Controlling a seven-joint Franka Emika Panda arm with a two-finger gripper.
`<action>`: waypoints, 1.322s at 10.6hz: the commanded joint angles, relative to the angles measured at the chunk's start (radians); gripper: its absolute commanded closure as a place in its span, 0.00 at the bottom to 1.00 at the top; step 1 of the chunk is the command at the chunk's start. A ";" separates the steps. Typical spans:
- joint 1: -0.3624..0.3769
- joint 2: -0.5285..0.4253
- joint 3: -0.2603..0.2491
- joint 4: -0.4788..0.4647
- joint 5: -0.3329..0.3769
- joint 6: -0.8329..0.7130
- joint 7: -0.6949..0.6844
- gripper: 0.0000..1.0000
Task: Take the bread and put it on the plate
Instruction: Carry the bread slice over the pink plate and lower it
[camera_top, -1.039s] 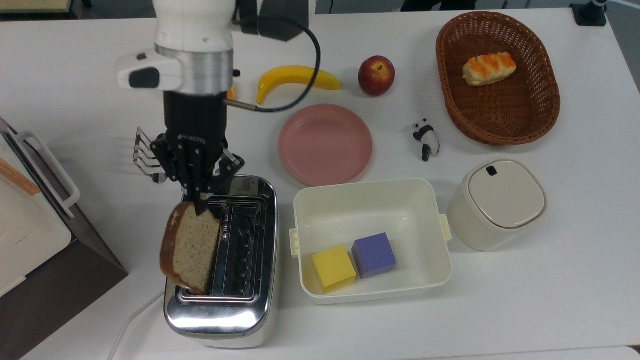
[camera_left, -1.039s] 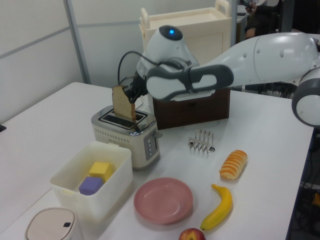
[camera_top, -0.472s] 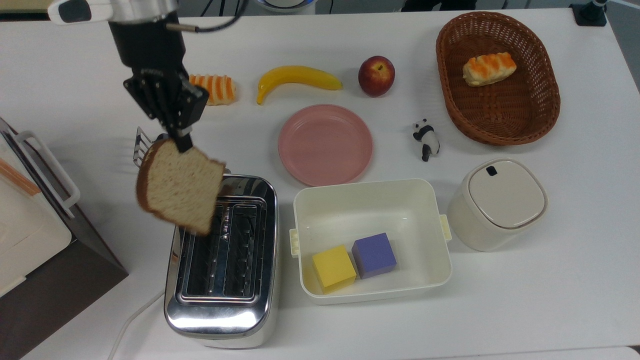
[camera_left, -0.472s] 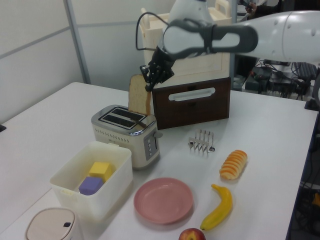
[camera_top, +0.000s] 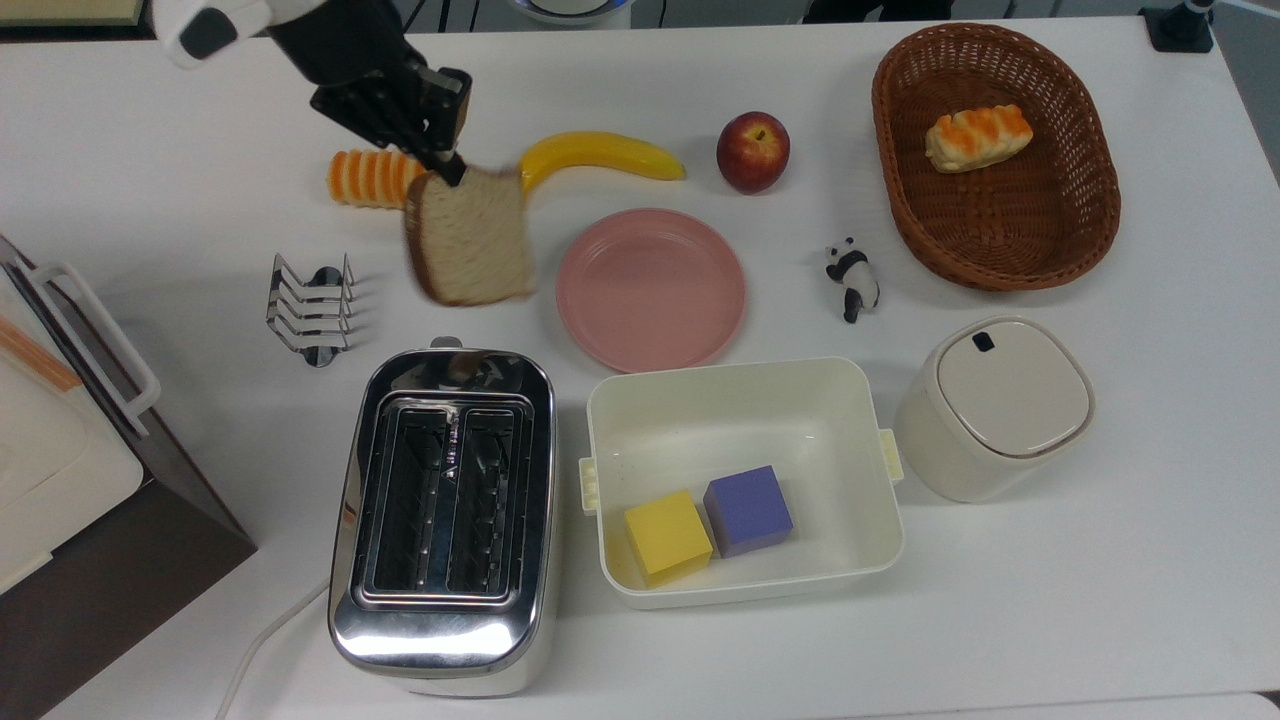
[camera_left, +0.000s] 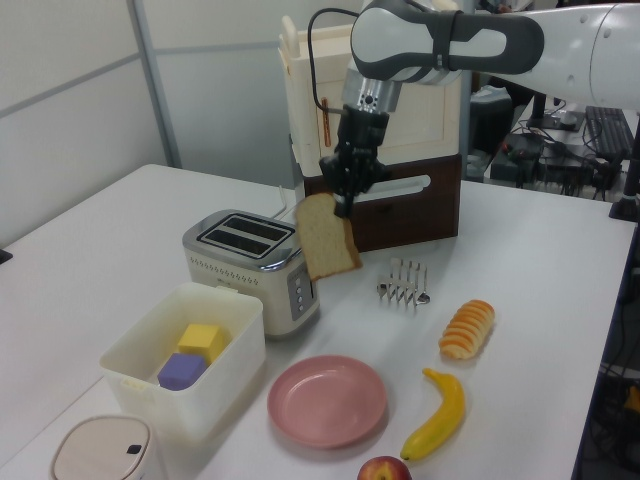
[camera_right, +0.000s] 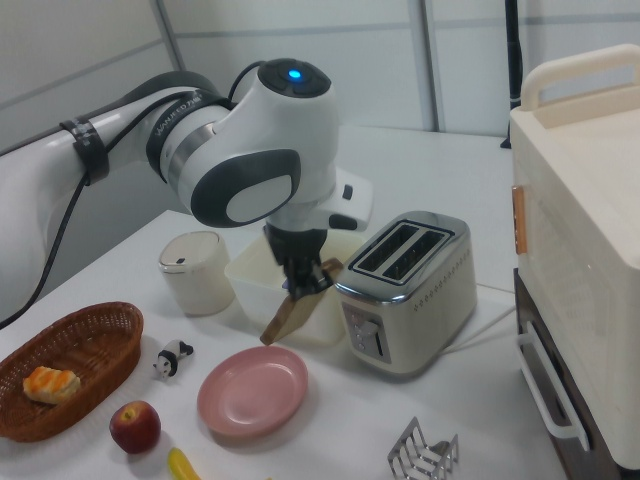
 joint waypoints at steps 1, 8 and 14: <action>0.015 -0.023 -0.011 -0.037 0.038 -0.146 -0.084 0.96; 0.112 0.129 -0.008 -0.080 0.156 -0.177 -0.127 0.95; 0.195 0.189 -0.008 -0.077 0.186 -0.033 -0.095 0.28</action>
